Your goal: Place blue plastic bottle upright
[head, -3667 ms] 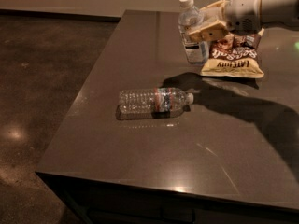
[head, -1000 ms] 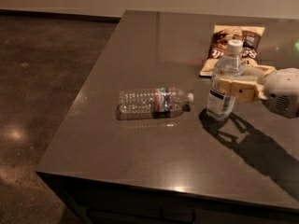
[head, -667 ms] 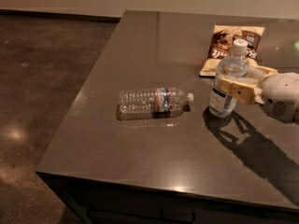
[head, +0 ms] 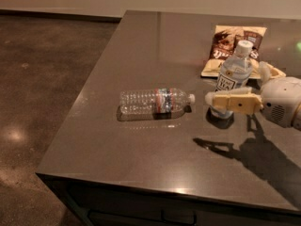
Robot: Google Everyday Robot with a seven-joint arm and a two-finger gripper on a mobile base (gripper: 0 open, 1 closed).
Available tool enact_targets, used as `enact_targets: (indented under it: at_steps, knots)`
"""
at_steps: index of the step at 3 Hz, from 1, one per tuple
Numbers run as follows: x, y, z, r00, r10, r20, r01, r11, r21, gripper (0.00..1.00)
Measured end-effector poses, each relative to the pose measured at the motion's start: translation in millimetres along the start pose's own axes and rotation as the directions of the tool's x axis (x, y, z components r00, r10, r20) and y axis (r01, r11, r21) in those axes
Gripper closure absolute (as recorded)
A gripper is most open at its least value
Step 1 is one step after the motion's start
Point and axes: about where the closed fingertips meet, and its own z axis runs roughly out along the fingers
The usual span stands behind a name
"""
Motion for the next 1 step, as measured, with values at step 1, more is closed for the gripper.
enact_targets:
  at_steps: [1]
  knots:
    - [-0.1, 0.1, 0.0, 1.0, 0.0, 0.0, 0.0, 1.0, 0.0, 0.0]
